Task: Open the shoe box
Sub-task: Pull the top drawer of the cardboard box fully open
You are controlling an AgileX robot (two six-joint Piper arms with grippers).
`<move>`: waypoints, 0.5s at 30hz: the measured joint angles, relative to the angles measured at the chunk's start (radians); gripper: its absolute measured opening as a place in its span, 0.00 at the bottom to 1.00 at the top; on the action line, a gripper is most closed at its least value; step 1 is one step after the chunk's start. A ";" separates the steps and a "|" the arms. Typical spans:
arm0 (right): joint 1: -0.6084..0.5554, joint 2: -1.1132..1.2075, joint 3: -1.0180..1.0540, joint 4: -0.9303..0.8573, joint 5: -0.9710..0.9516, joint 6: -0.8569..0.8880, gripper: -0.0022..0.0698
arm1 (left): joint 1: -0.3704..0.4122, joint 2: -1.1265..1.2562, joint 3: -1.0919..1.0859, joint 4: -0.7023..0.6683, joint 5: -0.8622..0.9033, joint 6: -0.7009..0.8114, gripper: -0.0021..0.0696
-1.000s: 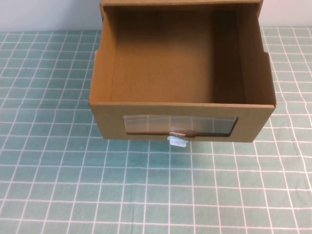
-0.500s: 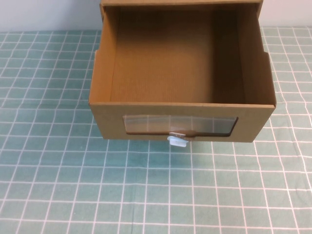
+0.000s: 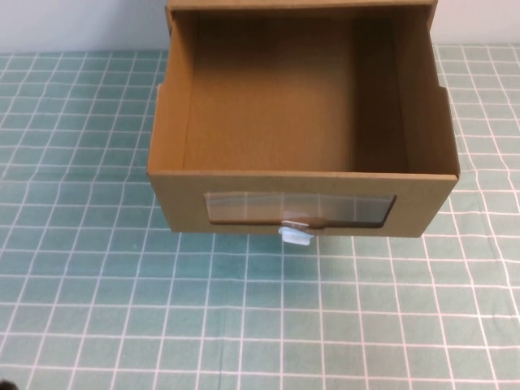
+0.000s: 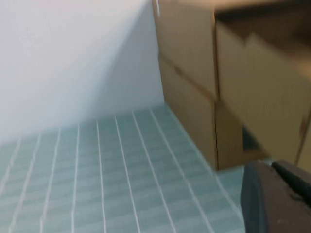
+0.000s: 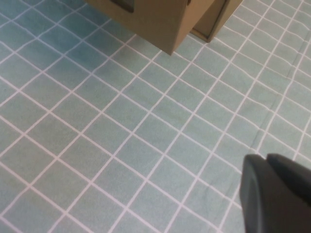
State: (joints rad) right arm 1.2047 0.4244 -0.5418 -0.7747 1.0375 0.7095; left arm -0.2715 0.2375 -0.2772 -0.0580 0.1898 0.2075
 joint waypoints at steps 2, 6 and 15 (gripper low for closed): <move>0.000 0.000 0.000 0.000 0.000 0.000 0.01 | 0.000 -0.044 0.068 0.000 -0.006 0.000 0.02; 0.000 0.000 0.000 0.000 0.000 0.000 0.01 | 0.000 -0.128 0.172 0.000 -0.020 0.004 0.02; 0.000 0.000 0.000 0.000 0.000 0.000 0.01 | 0.000 -0.245 0.300 0.000 0.068 0.035 0.02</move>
State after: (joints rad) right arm 1.2047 0.4244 -0.5418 -0.7747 1.0375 0.7095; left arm -0.2715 -0.0076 0.0230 -0.0580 0.2574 0.2426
